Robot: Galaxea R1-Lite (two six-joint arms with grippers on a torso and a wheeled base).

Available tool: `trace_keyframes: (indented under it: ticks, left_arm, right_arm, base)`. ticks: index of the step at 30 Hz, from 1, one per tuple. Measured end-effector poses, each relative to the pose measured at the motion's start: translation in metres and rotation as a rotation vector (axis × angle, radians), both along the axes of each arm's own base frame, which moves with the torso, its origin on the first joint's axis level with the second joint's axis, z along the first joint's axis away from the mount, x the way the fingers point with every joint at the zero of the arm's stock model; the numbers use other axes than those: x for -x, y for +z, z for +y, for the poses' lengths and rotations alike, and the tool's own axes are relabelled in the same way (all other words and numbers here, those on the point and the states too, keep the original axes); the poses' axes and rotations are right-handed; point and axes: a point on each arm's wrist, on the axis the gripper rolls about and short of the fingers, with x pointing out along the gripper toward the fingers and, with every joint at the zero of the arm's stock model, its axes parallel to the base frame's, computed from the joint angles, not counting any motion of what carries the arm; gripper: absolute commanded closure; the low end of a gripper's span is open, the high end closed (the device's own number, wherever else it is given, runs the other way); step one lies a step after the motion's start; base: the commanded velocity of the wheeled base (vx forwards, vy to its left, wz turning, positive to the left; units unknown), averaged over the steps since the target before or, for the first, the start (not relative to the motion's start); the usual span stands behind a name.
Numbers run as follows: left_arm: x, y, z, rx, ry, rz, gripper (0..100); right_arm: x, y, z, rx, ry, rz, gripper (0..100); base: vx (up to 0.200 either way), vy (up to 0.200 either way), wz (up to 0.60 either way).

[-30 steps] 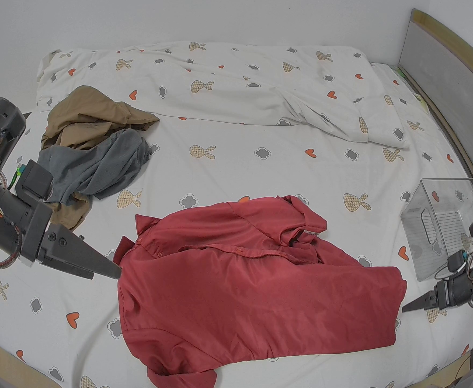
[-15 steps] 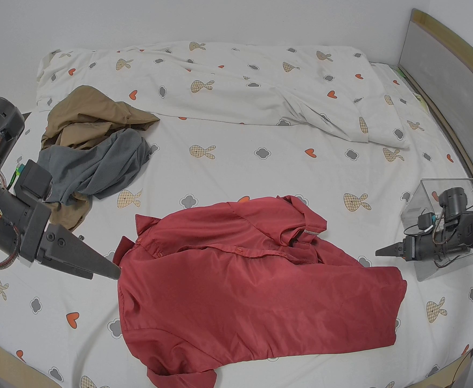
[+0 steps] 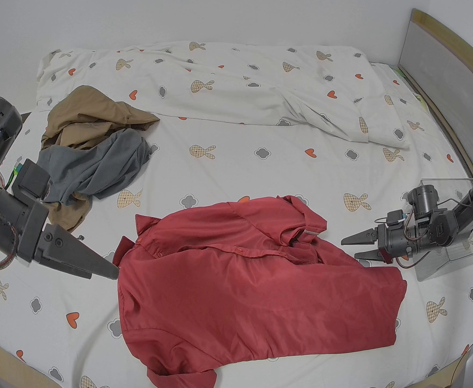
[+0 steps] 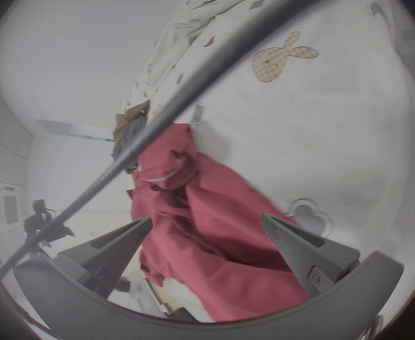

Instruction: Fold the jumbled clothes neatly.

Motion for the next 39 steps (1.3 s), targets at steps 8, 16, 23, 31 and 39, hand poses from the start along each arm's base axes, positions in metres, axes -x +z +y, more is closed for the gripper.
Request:
trace_keyframes:
  ticks: [8, 16, 23, 31, 39]
  left_arm:
    - [-0.001, -0.001, 0.000, -0.001, 0.000, 0.004, 0]
    - [-0.003, -0.003, -0.001, -0.003, -0.004, 0.004, 0]
    - [-0.019, -0.018, -0.012, 0.012, -0.047, -0.095, 0]
    - [-0.040, -0.045, -0.028, 0.018, -0.017, -0.077, 0]
    - [-0.052, -0.058, -0.039, -0.158, 0.215, -0.071, 0]
  right_arm:
    - [-0.006, 0.025, 0.008, -0.184, 0.093, 0.002, 0]
    - [-0.023, 0.034, 0.033, -0.124, 0.069, -0.029, 0]
    - [-0.017, 0.039, 0.052, -0.077, 0.057, -0.031, 0]
    - [0.013, 0.061, 0.045, -0.077, 0.048, -0.060, 0]
    - [0.052, 0.088, 0.028, -0.077, 0.005, -0.114, 0]
  base:
    - [0.000, 0.000, 0.00]
    - [0.000, 0.000, 0.00]
    - [0.000, 0.000, 0.00]
    - [0.000, 0.000, 0.00]
    - [0.000, 0.000, 0.00]
